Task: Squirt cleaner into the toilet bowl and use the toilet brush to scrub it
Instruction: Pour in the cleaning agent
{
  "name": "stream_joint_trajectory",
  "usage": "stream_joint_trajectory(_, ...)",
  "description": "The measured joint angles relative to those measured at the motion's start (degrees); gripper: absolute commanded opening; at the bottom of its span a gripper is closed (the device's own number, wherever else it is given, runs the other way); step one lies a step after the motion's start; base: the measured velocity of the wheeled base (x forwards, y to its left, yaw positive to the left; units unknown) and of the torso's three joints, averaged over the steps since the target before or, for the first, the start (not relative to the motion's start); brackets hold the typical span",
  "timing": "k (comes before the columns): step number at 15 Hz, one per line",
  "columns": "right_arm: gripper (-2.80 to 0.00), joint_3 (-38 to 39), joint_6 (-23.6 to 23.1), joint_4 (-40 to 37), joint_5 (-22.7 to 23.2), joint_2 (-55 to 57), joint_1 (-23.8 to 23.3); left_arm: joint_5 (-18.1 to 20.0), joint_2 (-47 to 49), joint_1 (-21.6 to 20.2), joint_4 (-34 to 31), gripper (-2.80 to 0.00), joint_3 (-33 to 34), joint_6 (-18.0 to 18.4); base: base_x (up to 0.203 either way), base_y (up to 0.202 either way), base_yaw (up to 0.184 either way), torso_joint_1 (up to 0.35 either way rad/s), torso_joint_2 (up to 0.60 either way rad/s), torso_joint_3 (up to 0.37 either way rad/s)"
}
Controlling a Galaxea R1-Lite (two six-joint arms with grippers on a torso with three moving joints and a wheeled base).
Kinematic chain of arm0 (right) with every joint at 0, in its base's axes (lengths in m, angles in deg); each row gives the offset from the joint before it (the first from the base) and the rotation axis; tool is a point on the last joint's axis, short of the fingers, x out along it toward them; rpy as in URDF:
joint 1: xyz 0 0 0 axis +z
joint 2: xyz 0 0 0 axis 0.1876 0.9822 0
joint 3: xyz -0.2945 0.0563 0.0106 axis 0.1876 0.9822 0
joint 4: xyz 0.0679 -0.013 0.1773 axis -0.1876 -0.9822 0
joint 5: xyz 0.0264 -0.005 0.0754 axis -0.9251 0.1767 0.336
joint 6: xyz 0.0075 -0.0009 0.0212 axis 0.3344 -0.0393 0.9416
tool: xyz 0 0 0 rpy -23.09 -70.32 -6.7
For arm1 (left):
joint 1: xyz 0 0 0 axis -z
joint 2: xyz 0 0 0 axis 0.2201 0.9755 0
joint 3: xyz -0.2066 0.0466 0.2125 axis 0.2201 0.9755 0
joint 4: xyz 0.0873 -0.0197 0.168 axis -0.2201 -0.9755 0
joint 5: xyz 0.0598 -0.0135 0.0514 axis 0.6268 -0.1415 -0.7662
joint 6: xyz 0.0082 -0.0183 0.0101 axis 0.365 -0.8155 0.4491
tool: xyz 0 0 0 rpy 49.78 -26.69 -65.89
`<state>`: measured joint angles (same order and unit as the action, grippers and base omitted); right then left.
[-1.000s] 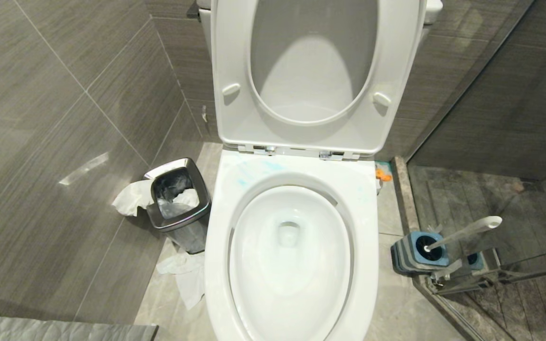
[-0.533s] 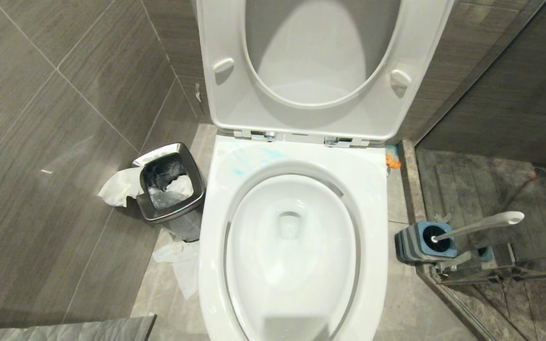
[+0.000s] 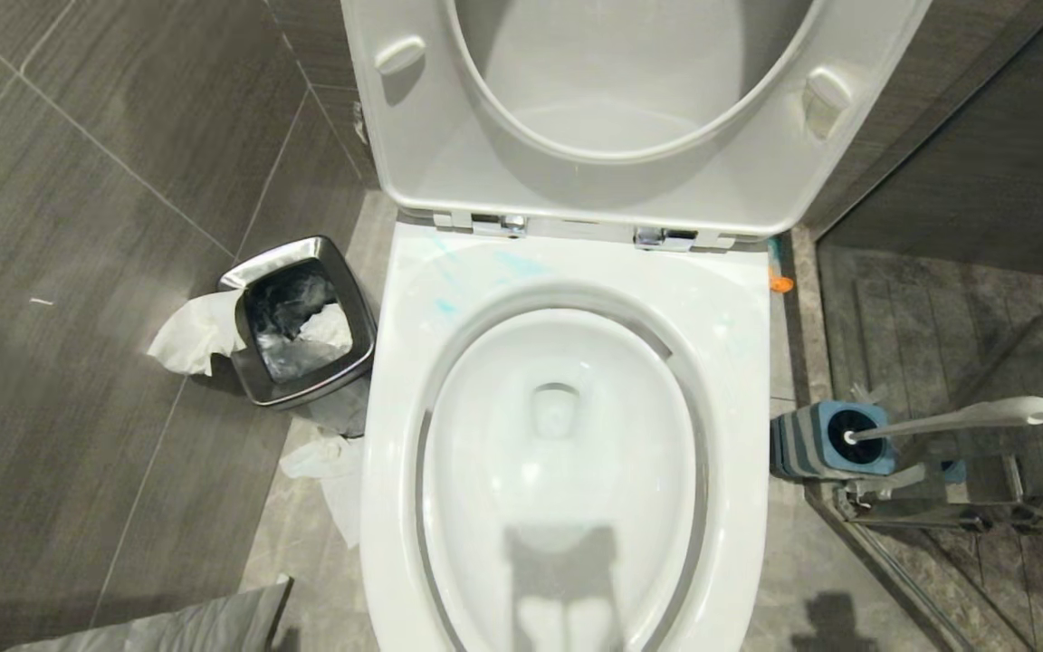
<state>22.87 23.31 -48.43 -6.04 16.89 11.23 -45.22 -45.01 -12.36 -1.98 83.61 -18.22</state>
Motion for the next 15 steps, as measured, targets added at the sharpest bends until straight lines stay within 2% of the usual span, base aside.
stream_joint_trajectory(15, -2.8, 0.94, 0.36, -0.02, 0.06, 0.05, 0.0, 0.0, 0.0, -0.02, 0.09, -2.8, 0.02, 0.01, 0.0, 0.0, 0.0, 0.005, 0.0, -0.197)
